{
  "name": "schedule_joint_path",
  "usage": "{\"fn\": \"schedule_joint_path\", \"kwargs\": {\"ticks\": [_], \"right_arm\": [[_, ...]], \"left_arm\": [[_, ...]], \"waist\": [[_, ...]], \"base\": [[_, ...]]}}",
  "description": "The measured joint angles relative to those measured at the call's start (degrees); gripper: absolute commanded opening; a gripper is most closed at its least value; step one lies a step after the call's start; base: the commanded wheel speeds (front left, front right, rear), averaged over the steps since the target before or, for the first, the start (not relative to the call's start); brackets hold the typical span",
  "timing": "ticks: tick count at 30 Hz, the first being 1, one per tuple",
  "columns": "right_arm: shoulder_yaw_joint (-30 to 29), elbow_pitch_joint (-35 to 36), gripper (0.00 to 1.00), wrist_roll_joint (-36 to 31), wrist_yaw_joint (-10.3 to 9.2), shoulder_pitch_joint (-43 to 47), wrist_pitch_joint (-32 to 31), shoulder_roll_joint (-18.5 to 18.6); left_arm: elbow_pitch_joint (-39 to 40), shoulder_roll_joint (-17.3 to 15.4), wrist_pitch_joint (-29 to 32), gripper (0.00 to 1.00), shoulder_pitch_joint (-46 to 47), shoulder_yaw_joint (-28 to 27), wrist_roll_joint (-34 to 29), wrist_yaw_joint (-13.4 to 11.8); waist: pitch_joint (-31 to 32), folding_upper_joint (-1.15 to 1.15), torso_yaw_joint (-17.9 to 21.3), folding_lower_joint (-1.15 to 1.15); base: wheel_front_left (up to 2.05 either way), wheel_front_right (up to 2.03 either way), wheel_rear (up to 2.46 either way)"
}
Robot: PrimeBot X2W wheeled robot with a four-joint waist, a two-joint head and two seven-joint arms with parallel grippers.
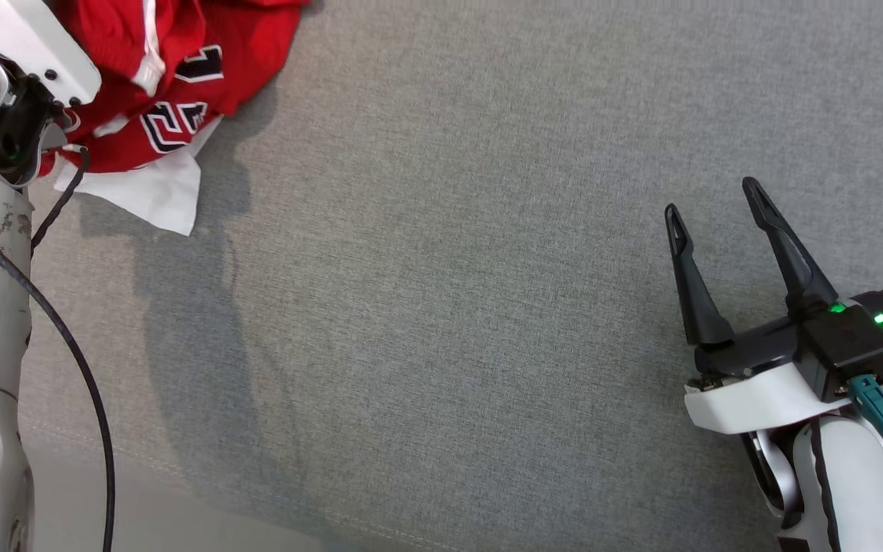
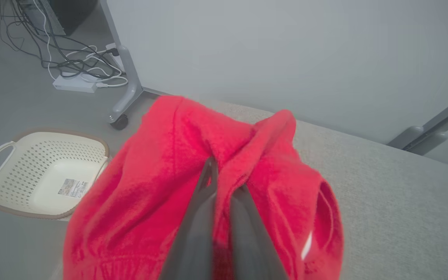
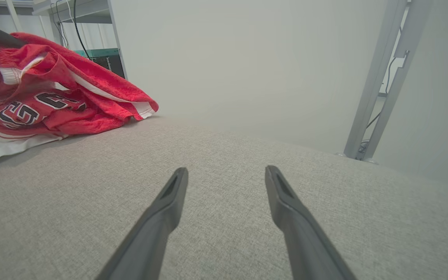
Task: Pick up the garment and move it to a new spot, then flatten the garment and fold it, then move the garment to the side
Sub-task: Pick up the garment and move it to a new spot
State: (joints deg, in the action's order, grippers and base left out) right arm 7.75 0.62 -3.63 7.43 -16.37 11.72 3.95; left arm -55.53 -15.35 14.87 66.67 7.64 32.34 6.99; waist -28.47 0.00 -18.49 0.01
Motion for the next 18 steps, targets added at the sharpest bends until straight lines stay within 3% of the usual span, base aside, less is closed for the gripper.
{"fn": "schedule_joint_path", "kwargs": {"ticks": [10,18], "right_arm": [[-0.66,-1.99,1.00,0.62,0.00,1.69,0.67,-0.56],[-1.79,-4.47,1.00,1.96,0.00,2.82,1.64,-1.10]], "left_arm": [[2.25,1.19,-12.18,0.00,-0.18,-1.31,1.01,0.00],[12.55,2.19,-22.99,0.00,-3.18,2.74,2.64,0.30]], "waist": [[6.26,0.00,-0.57,0.00],[11.49,0.00,-0.05,-0.01]], "base": [[0.00,0.00,0.00],[0.00,0.00,0.00]]}}
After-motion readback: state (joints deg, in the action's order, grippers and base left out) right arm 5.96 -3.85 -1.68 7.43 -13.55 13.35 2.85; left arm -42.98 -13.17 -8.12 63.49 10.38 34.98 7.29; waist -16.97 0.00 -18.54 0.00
